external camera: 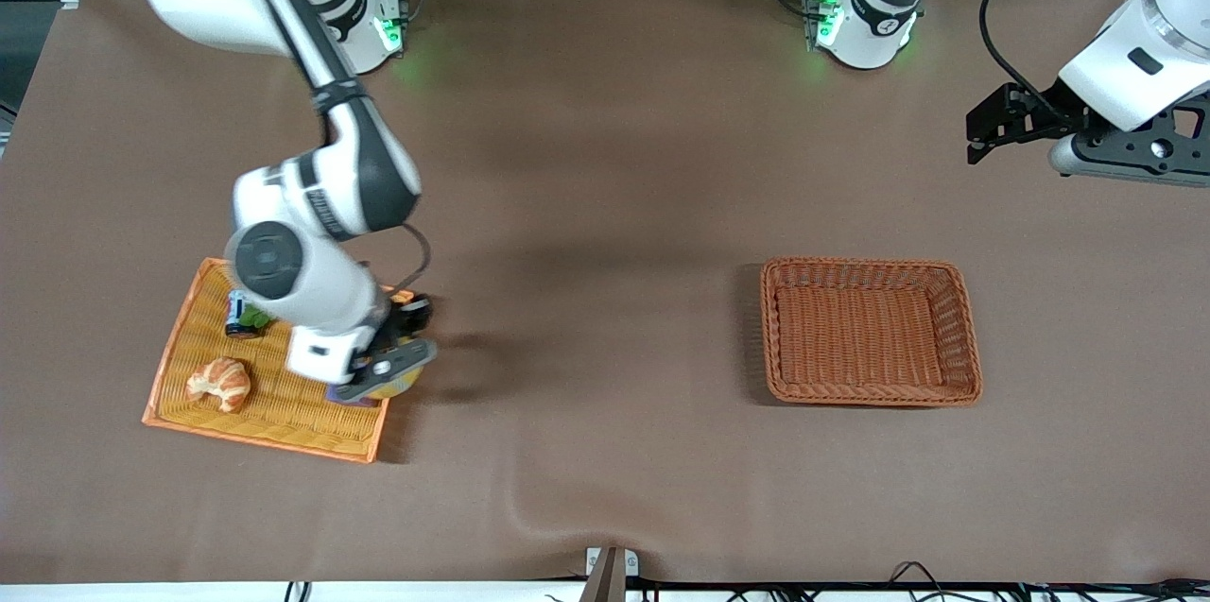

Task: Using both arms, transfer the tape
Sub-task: 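Grasp the tape roll with the right gripper and lift it, then carry the tape roll toward the table middle and lower it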

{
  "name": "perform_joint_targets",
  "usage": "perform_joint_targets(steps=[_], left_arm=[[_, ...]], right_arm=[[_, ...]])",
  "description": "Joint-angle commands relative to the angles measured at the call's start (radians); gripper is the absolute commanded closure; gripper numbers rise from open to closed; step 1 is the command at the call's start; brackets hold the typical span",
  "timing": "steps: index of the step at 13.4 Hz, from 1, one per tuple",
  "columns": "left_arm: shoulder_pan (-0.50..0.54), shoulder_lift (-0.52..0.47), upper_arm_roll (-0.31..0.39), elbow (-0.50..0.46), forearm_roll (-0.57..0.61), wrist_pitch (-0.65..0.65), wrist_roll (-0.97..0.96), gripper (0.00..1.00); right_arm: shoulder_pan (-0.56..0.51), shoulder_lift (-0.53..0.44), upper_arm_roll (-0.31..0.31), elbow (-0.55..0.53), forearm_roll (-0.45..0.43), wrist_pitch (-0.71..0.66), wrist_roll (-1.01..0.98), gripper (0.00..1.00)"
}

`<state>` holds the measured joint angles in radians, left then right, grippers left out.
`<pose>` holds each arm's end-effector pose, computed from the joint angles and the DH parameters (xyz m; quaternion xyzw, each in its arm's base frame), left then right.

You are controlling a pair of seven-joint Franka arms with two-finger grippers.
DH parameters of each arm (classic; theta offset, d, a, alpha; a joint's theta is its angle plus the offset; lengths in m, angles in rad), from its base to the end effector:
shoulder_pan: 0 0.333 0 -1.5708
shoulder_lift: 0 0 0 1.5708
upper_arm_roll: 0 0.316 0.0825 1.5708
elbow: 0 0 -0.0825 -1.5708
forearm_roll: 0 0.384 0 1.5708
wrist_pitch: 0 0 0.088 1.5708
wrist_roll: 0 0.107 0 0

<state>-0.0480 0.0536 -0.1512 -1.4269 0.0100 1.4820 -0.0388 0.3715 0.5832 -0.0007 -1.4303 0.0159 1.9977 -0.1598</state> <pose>0.5519 -0.1075 0.6544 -0.9968 0.0796 -0.0012 0.0008 0.6628 0.2588 0.3530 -0.9658 -0.2590 0.0086 0.0061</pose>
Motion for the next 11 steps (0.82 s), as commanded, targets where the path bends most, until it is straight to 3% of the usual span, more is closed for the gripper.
perform_joint_targets(steps=[1, 4, 8, 11], left_arm=[[0.01, 0.006, -0.005, 0.005, -0.007, -0.002, -0.015, 0.0], [0.01, 0.008, -0.005, 0.005, -0.008, -0.002, -0.015, 0.0], [0.011, 0.008, -0.004, 0.005, -0.009, -0.002, -0.013, 0.0], [0.013, 0.014, -0.004, 0.005, -0.01, -0.002, -0.015, 0.0]], right_arm=[[0.055, 0.035, -0.013, 0.001, 0.006, 0.015, 0.038, 1.0], [0.115, 0.085, -0.012, 0.001, 0.028, 0.069, 0.046, 1.0], [0.22, 0.09, -0.01, 0.001, 0.128, 0.078, 0.061, 1.0], [0.268, 0.105, -0.01, 0.001, 0.144, 0.114, 0.075, 1.0]])
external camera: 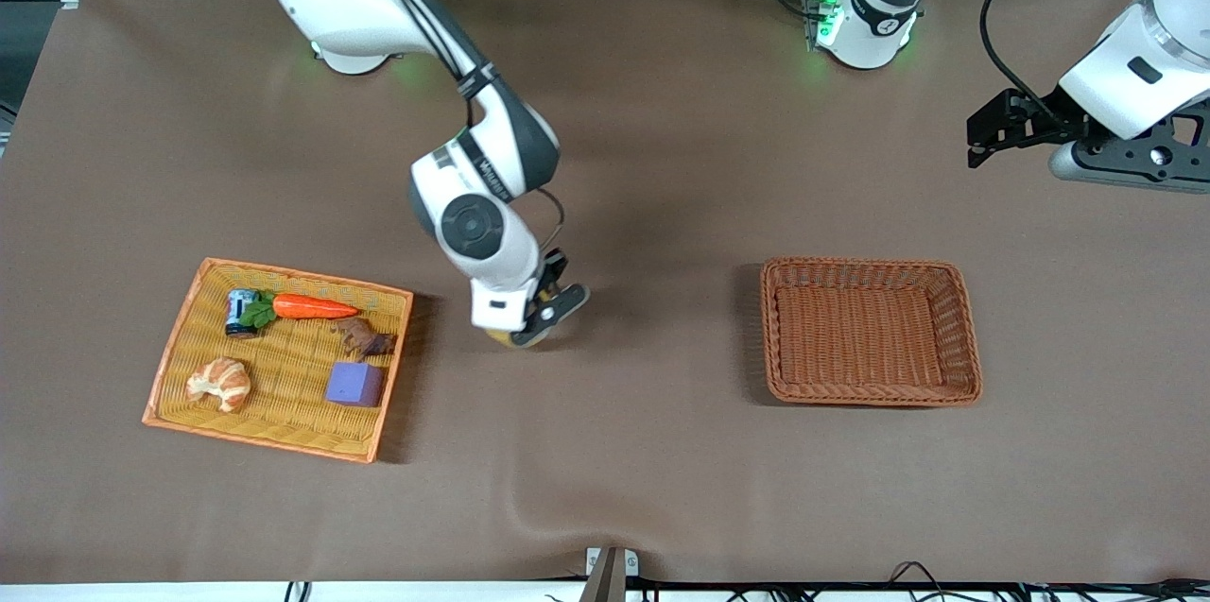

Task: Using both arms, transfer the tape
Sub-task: 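Carry the tape roll toward the table middle and lower it, then release the tape roll with the right gripper while the left gripper approaches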

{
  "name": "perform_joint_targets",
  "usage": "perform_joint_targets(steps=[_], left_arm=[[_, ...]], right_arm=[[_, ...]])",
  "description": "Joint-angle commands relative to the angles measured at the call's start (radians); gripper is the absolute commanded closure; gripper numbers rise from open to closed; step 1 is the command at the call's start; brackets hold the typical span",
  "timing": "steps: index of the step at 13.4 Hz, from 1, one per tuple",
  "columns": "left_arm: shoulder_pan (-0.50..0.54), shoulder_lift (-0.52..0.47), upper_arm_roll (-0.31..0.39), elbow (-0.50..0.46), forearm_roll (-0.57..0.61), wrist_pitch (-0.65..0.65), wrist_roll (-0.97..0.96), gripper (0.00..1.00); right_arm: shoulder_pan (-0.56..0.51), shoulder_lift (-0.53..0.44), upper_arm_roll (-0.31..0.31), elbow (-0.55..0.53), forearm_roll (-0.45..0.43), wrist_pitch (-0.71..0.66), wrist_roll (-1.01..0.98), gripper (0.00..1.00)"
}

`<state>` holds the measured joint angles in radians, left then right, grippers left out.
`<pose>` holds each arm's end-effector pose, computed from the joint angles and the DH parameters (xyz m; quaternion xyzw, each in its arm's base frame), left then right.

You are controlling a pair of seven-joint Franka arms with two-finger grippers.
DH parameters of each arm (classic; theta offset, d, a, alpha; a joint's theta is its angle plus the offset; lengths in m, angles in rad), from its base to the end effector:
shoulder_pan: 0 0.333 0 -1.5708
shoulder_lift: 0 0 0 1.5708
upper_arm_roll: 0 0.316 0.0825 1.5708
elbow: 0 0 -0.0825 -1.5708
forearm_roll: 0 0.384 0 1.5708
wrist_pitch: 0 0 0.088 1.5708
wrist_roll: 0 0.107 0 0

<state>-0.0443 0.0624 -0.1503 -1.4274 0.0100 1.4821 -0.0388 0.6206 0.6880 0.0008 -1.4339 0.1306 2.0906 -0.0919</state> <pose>0.5552 -0.1051 0.6492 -0.9970 0.0773 0.0034 0.0007 0.5814 0.4240 0.2846 -0.9466 -0.3171 0.0298 0.0503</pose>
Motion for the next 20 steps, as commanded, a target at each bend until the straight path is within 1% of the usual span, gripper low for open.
perform_joint_targets(steps=[1, 3, 7, 10, 11, 12, 13, 16, 17, 19, 20], left_arm=[[0.009, 0.005, -0.003, 0.004, -0.012, -0.002, -0.015, 0.0], [0.009, 0.007, -0.003, 0.004, -0.012, -0.002, -0.015, 0.0], [0.009, 0.007, -0.002, 0.004, -0.01, -0.002, -0.015, 0.0], [0.009, 0.007, -0.002, 0.002, -0.012, -0.002, -0.015, 0.0], [0.009, 0.007, -0.002, 0.002, -0.012, -0.002, -0.015, 0.0], [0.009, 0.007, -0.002, 0.002, -0.012, -0.002, -0.015, 0.0], [0.009, 0.007, -0.002, 0.002, -0.012, -0.002, -0.015, 0.0], [0.007, 0.007, -0.002, 0.004, -0.012, -0.002, -0.015, 0.0], [0.006, 0.007, -0.002, 0.004, -0.012, -0.002, -0.015, 0.0], [0.003, 0.007, -0.002, 0.004, -0.012, -0.002, -0.015, 0.0], [-0.003, 0.007, -0.002, 0.004, -0.009, -0.002, -0.015, 0.0]], right_arm=[[0.043, 0.011, -0.012, 0.003, 0.032, 0.044, 0.008, 1.0], [0.08, 0.037, -0.012, 0.0, 0.031, 0.097, 0.008, 1.0], [0.111, 0.074, -0.012, 0.001, 0.032, 0.118, 0.012, 1.0], [0.119, 0.093, -0.012, 0.001, 0.037, 0.169, 0.024, 0.99], [0.12, 0.097, -0.012, 0.001, 0.038, 0.17, 0.024, 0.8], [0.122, 0.1, -0.012, 0.001, 0.037, 0.172, 0.029, 0.34], [0.125, 0.1, -0.012, 0.003, 0.035, 0.172, 0.029, 0.0], [0.107, 0.082, -0.013, 0.044, 0.037, 0.154, 0.029, 0.0], [0.094, 0.067, -0.016, 0.065, 0.037, 0.119, 0.028, 0.0], [0.058, 0.038, -0.025, 0.096, 0.024, 0.007, 0.029, 0.0], [0.035, -0.005, -0.036, 0.099, 0.023, -0.033, 0.029, 0.0]])
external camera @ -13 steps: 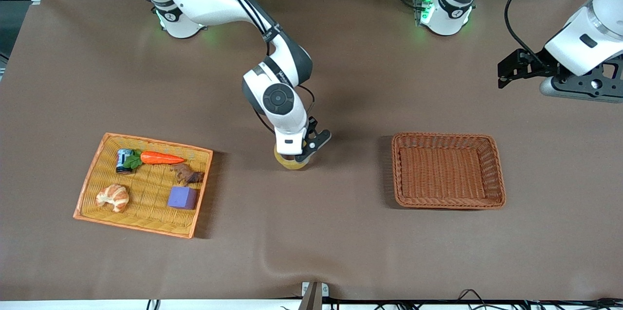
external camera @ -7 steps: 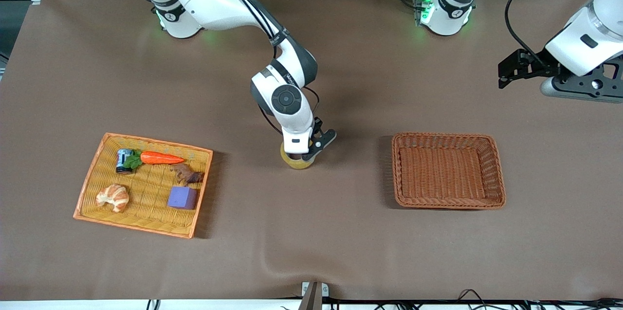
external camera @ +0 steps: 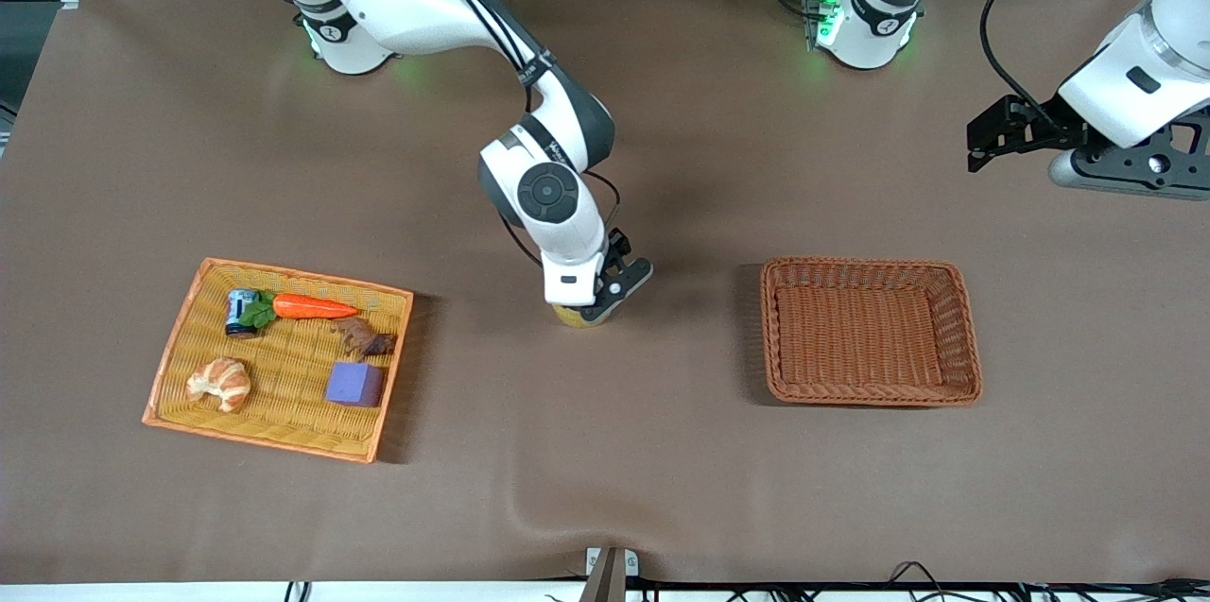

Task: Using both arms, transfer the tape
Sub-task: 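Release the tape roll with the right gripper while the left gripper approaches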

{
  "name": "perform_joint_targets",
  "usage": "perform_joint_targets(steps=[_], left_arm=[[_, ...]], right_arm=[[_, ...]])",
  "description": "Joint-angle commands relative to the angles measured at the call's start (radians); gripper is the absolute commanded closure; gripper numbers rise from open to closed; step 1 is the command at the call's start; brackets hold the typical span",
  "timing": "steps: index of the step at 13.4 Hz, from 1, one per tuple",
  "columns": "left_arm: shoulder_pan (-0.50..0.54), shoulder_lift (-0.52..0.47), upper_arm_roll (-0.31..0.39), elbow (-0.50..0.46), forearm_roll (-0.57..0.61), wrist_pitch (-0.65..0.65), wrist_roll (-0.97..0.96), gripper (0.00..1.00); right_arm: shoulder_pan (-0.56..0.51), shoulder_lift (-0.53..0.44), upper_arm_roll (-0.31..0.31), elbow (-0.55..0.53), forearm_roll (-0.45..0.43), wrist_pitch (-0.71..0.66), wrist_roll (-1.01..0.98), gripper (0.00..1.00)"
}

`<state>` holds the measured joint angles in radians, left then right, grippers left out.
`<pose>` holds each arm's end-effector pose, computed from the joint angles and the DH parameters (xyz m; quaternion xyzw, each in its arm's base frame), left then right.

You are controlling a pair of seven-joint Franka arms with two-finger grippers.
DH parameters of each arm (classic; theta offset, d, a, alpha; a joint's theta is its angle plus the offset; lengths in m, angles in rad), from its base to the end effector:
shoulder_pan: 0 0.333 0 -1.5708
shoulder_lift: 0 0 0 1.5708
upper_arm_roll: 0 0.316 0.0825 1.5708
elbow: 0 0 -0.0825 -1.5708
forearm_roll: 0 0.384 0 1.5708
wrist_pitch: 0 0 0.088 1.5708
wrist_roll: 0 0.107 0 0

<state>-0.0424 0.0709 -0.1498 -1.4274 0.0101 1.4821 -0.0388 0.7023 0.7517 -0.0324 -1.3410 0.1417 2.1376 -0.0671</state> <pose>0.5581 -0.1039 0.6445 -0.9971 0.0761 0.0077 0.0006 0.5752 0.4703 0.2851 -0.9425 -0.3296 -0.0070 0.0541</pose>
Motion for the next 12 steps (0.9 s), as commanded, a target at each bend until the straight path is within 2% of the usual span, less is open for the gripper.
perform_joint_targets(steps=[1, 6, 10, 12], left_arm=[[-0.008, 0.0, -0.002, 0.004, -0.007, -0.002, -0.015, 0.0], [-0.019, 0.013, -0.017, 0.004, -0.007, 0.003, -0.021, 0.0], [-0.121, 0.032, -0.031, 0.002, 0.001, 0.021, -0.102, 0.0], [-0.178, 0.052, -0.031, 0.002, 0.001, 0.046, -0.172, 0.0]], right_arm=[[-0.066, -0.102, -0.02, 0.005, 0.01, -0.108, 0.006, 0.0], [-0.083, -0.27, -0.184, -0.001, -0.008, -0.29, -0.034, 0.0], [-0.121, -0.368, -0.296, -0.003, -0.01, -0.435, -0.219, 0.0], [-0.138, -0.419, -0.342, -0.032, -0.011, -0.45, -0.255, 0.0]])
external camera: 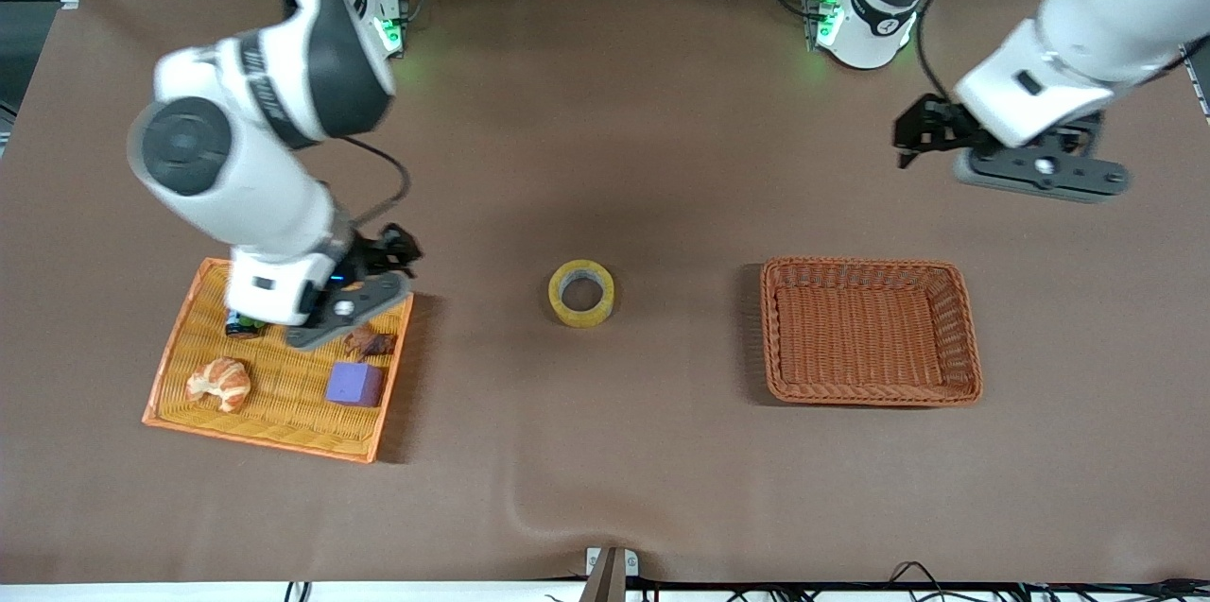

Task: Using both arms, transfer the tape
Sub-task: 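Release the tape roll with the right gripper while the left gripper approaches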

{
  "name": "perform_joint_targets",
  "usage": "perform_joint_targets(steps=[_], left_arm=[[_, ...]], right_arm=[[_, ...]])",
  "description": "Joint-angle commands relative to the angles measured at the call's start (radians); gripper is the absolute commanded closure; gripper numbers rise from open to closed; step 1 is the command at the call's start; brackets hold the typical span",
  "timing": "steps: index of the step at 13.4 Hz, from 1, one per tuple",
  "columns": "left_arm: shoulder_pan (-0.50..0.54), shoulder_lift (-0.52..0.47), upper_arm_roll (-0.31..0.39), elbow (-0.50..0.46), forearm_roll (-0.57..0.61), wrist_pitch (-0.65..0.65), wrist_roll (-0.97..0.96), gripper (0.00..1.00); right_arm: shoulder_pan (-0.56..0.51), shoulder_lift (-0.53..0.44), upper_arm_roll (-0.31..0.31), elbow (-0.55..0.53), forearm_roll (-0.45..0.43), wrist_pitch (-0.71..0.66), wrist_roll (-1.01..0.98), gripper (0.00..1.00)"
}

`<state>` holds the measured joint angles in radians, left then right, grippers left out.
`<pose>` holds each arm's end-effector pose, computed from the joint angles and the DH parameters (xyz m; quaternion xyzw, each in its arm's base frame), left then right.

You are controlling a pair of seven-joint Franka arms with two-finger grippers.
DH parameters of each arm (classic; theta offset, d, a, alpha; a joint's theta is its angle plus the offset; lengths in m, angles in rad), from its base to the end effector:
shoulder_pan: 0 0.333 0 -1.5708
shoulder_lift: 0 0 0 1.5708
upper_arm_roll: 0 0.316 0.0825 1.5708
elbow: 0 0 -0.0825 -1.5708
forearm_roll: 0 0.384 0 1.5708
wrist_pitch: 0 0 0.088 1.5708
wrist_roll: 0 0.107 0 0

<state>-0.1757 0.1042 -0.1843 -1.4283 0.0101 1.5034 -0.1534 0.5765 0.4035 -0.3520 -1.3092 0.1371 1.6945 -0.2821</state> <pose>0.5452 -0.1974 0.6273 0.9946 -0.1025 -0.0144 0.0009 0.6430 0.2050 0.5225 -0.9668 -0.2554 -0.0026 0.0001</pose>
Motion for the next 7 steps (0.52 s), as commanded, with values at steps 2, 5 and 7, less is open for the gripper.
perform_joint_targets(steps=[2, 5, 7], left_arm=[[-0.108, 0.047, 0.003, 0.003, -0.001, 0.049, -0.115, 0.0], [-0.185, 0.104, 0.002, 0.003, -0.001, 0.09, -0.195, 0.0], [-0.244, 0.161, 0.003, 0.003, 0.001, 0.153, -0.285, 0.0]], right_arm=[[-0.012, -0.113, -0.071, -0.097, -0.03, -0.002, -0.104, 0.0], [-0.012, -0.138, -0.108, -0.099, -0.075, -0.002, -0.132, 0.0], [-0.018, -0.14, -0.114, -0.099, -0.123, 0.01, -0.144, 0.0]])
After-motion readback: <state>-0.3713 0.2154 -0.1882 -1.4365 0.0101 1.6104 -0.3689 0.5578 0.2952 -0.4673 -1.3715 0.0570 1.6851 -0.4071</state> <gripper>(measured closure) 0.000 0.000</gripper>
